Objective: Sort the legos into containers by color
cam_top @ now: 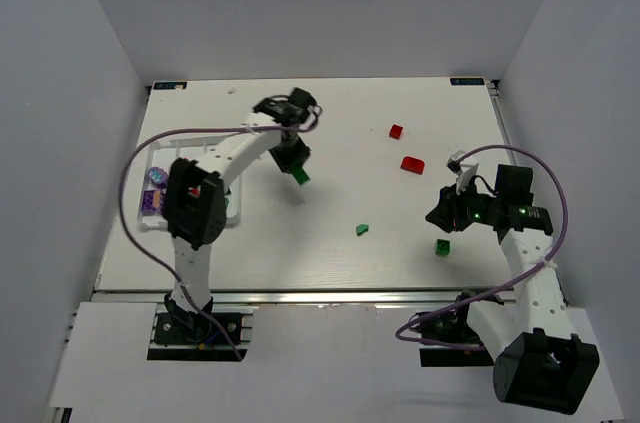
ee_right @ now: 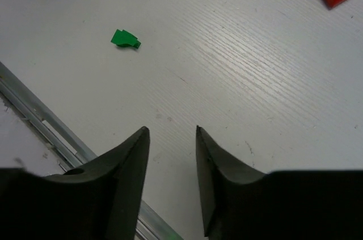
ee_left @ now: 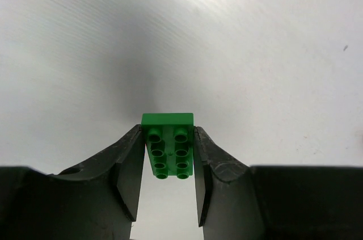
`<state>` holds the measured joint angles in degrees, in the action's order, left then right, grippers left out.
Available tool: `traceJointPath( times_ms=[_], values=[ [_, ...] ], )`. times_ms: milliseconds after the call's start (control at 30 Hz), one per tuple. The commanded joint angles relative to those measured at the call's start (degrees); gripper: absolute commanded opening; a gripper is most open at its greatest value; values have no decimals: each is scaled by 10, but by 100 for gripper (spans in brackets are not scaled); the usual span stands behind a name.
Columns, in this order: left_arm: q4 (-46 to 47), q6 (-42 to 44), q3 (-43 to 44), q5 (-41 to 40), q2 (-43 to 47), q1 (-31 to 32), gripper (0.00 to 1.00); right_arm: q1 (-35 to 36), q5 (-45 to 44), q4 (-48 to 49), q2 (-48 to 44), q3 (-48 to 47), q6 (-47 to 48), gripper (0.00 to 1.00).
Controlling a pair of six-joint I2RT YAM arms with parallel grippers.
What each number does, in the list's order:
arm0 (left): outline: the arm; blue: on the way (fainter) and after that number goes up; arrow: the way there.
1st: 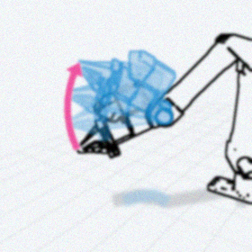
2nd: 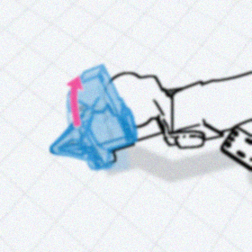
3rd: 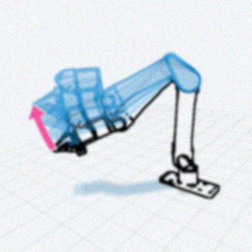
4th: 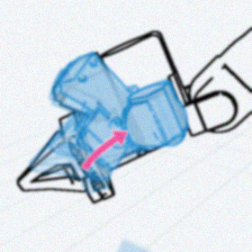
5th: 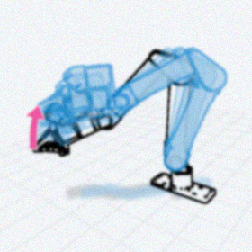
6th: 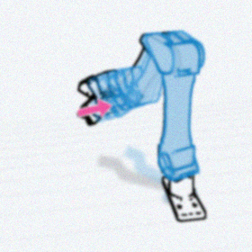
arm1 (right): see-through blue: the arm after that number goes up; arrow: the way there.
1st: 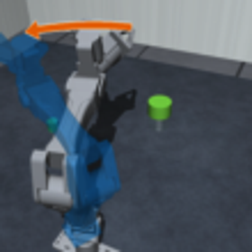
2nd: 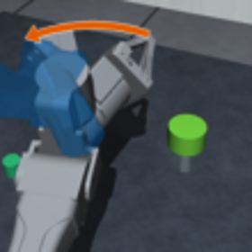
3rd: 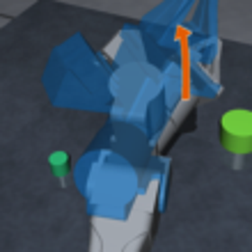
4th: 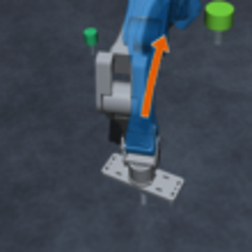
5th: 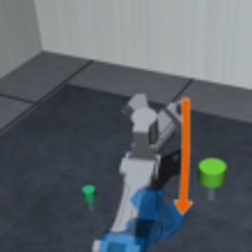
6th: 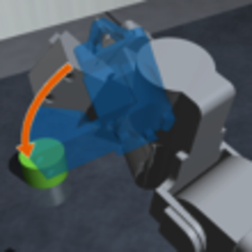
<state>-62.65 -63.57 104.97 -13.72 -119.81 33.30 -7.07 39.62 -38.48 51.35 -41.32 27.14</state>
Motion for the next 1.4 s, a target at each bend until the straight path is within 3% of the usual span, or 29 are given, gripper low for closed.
traceJointPath(
  times_ms=[0,33,100,367,567,600,633,733,767,933,1100,1200,1367],
  values=[
    [10,86,-48,-64,116,-84,18,-1,34,-18,10,-35,7,41],
    [15,102,-78,-71,130,-97,18,-1,38,-19,19,-39,10,32],
    [16,158,-98,-101,159,-135,18,-1,39,-28,26,-47,13,27],
    [52,318,-133,-186,154,-196,19,0,42,-40,58,-68,22,33],
    [95,361,-118,-220,104,-213,22,5,30,-57,70,-82,34,39],
    [100,364,-114,-223,99,-213,24,4,28,-59,70,-82,35,40],
    [109,366,-113,-228,88,-213,40,5,27,-62,70,-83,36,42],
    [121,369,-104,-221,68,-213,56,5,24,-70,67,-83,44,51],
    [121,369,-100,-220,63,-213,68,5,23,-76,67,-84,48,53],
    [110,368,-62,-216,42,-213,95,6,22,-90,61,-90,73,71],
    [98,353,-35,-165,77,-213,98,6,4,-93,59,-107,137,84],
    [101,335,-50,-128,137,-213,98,6,-56,-110,81,-132,179,85],
    [183,318,-188,-46,284,-213,98,6,-172,-162,153,-162,169,87]
  ],
)
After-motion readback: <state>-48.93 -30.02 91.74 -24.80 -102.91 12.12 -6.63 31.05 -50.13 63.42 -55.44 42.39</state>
